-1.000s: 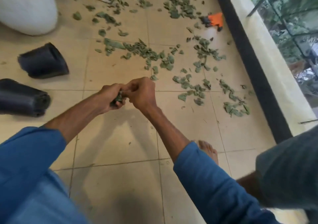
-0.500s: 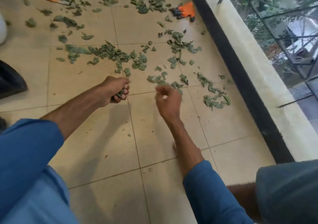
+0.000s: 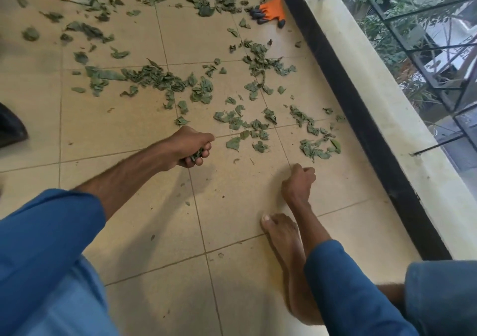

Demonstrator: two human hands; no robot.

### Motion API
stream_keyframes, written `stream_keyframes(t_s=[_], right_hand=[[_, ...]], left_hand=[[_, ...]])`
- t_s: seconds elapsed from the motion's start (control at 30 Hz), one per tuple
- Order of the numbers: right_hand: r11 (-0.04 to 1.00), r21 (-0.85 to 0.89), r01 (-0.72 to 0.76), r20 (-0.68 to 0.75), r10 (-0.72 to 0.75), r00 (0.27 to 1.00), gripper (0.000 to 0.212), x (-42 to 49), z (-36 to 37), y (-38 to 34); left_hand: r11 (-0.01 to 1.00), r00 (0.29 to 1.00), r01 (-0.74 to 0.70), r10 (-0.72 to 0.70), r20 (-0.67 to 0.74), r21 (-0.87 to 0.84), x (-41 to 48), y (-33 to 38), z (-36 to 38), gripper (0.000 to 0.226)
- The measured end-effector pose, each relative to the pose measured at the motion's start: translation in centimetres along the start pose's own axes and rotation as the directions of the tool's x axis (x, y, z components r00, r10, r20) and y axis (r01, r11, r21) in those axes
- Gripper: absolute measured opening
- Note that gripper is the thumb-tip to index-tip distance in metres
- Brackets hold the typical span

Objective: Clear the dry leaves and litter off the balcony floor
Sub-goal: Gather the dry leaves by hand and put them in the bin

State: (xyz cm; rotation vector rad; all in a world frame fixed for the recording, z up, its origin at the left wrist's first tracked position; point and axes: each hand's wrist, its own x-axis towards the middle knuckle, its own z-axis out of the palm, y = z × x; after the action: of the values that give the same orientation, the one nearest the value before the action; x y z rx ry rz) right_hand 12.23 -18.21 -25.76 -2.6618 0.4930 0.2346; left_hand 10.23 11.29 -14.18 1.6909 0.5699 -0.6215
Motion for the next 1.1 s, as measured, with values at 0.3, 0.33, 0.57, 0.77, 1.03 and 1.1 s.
stream_keyframes(t_s=[0.3,0.33,0.57,0.77,1.03,1.1], right_hand=[[0.943,0.098,0.319,0.067,-0.326,0.943,0.030,-3.6,4.7,-6.1],[0.936,0.123,0.331,0.089,-0.343,0.935,0.035,-3.4,5.0,-6.6],[0.969,0.116,0.216,-0.032,-0.214,0.976,0.055,-1.4,3.0,-4.9],[0.943,0.065,0.327,0.054,-0.330,0.942,0.040,-2.8,4.3,-6.4],[0.939,0.056,0.339,0.033,-0.341,0.940,0.035,-1.2,4.9,-8.0],[0.911,0.007,0.413,0.054,-0.413,0.909,0.018,-1.7,5.0,-8.3]], left_hand=[[0.999,0.999,0.031,-0.031,-0.016,-0.010,-0.4,-1.1,-1.6,0.031],[0.999,0.999,0.032,-0.032,-0.020,-0.013,-0.4,-1.2,-1.7,0.031],[0.999,0.999,0.032,-0.033,-0.023,-0.036,-0.7,-2.0,-3.0,0.032],[0.999,0.999,0.027,-0.028,-0.025,-0.030,-1.2,-2.3,-3.6,0.030],[1.000,1.000,0.018,-0.018,-0.017,-0.026,-1.8,-2.9,-4.1,0.030],[1.000,1.000,0.018,-0.018,-0.019,-0.021,-2.0,-3.1,-4.2,0.030]])
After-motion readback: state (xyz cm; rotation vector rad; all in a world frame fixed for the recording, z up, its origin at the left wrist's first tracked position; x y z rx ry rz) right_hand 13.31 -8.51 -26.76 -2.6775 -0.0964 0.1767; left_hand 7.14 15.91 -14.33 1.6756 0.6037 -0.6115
